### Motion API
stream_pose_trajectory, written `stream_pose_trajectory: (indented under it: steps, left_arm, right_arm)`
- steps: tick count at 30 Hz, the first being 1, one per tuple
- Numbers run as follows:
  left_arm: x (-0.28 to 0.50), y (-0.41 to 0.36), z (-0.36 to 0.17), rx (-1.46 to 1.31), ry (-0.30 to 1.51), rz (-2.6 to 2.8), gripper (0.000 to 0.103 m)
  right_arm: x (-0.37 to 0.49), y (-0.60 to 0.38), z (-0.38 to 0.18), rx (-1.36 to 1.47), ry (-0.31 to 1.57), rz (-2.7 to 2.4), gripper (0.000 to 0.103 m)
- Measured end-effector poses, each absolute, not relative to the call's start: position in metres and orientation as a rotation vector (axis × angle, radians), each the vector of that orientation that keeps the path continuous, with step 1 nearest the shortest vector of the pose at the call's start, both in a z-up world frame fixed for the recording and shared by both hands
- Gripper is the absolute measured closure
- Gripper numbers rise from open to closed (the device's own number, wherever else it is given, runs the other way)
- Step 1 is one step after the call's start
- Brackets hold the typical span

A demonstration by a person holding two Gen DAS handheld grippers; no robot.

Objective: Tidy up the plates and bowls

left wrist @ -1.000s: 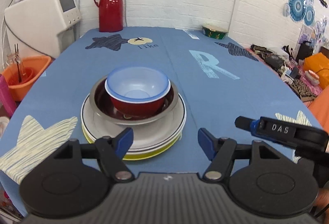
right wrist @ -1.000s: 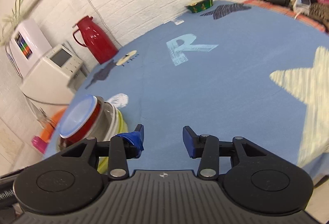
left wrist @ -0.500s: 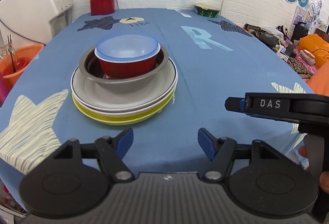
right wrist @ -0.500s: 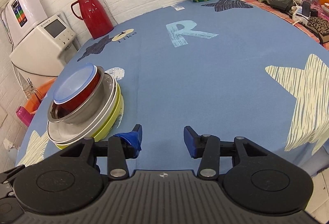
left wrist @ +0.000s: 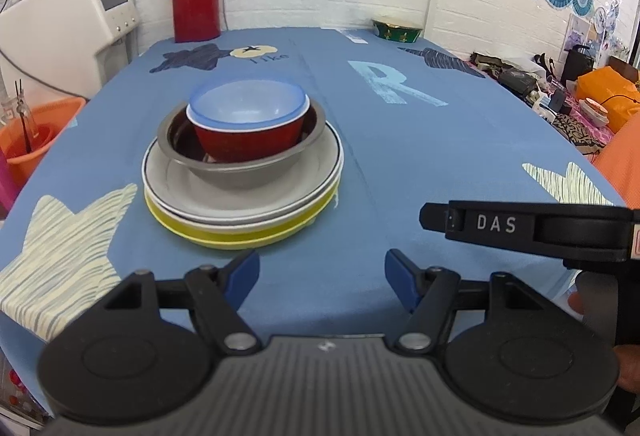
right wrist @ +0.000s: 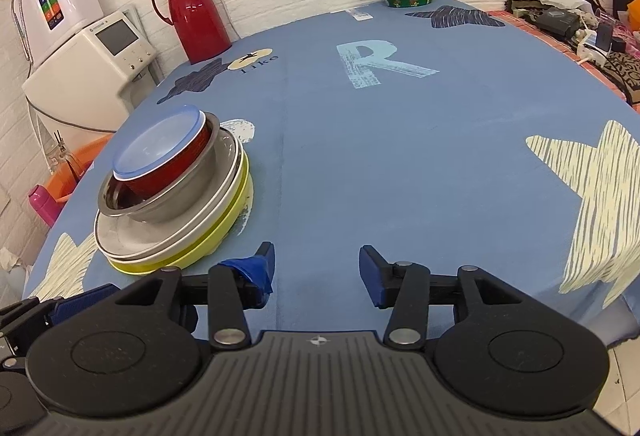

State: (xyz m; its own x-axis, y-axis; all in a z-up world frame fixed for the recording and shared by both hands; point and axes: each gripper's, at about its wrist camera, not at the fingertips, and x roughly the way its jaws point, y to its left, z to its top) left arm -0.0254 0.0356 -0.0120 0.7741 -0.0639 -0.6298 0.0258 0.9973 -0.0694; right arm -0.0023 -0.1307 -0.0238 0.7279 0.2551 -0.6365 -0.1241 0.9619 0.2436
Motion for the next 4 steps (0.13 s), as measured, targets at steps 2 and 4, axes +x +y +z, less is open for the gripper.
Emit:
stream_pose_trajectory:
  steps: [2,4]
  left_arm:
    - [-0.0269,0.0374,-0.0114,-0.069,0.68,-0.052,0.035]
    - [-0.0276,0.0374,-0.011,-0.068,0.681,-0.056,0.035]
  right_arm:
    - [-0.0041,-0.129,-0.0235,0.187,0.723,0.212,0.071]
    - [-0.0053,-0.1276,-0.0235,0.19,0.722,0.213,0.071]
